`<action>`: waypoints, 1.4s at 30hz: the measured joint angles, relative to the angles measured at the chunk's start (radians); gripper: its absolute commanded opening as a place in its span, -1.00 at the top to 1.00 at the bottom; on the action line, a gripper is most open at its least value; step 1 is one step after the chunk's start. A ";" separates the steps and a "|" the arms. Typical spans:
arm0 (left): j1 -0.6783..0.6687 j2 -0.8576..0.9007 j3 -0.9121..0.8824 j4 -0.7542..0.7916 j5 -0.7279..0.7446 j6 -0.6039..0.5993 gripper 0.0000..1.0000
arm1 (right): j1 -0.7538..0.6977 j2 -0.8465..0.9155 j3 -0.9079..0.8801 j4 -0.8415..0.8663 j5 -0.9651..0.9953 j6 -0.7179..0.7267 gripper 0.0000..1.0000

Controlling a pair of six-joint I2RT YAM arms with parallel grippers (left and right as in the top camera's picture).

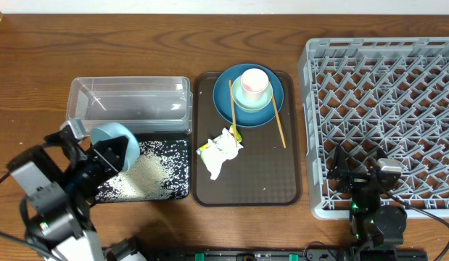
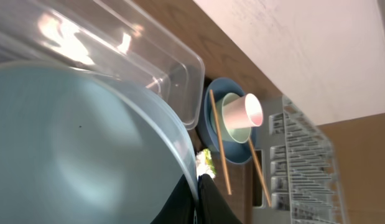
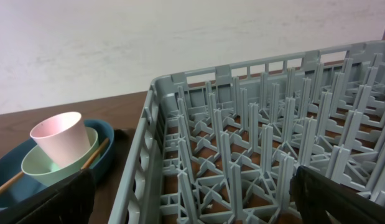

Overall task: Sort waste into correct bins and load items into the dishwasher rack
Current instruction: 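Tilt the bowl with the left gripper to pour rice onto the black tray, then carry the empty bowl right and set it on the brown tray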

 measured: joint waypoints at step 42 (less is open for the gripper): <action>-1.528 0.356 0.000 0.336 -0.815 -0.319 0.88 | 0.000 0.000 0.000 0.000 0.000 0.000 -0.98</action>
